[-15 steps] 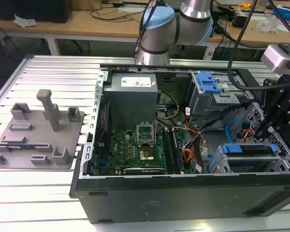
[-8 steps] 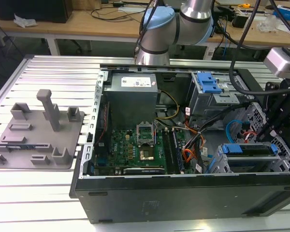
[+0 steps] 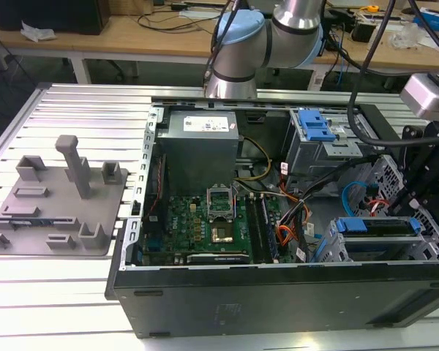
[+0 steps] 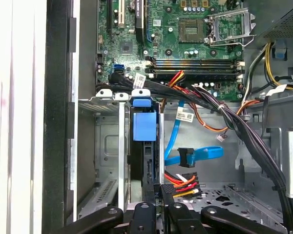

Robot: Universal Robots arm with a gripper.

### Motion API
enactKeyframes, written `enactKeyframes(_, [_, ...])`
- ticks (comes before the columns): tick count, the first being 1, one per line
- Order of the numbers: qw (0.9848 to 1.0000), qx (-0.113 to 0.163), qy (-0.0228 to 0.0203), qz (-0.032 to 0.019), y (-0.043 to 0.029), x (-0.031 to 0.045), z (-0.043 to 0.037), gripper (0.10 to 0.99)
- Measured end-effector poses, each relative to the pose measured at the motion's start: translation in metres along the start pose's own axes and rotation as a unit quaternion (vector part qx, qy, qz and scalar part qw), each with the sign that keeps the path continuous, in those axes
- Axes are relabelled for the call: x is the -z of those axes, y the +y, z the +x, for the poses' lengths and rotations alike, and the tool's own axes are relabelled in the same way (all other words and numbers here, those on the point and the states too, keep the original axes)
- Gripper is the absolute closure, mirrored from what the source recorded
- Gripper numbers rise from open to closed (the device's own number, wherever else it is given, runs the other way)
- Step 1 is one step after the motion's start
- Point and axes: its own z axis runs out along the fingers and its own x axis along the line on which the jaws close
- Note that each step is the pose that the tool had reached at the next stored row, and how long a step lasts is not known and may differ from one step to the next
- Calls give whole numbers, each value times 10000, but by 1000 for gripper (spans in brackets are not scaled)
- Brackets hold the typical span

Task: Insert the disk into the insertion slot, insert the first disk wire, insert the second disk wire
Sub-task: 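Insert the first disk wire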

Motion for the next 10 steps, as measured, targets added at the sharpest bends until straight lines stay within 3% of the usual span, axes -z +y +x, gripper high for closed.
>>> enactKeyframes(7, [9998,-174,7,8,-2,-22,0,922])
enactKeyframes(10, [9998,-202,52,9,-1,-23,-57,922])
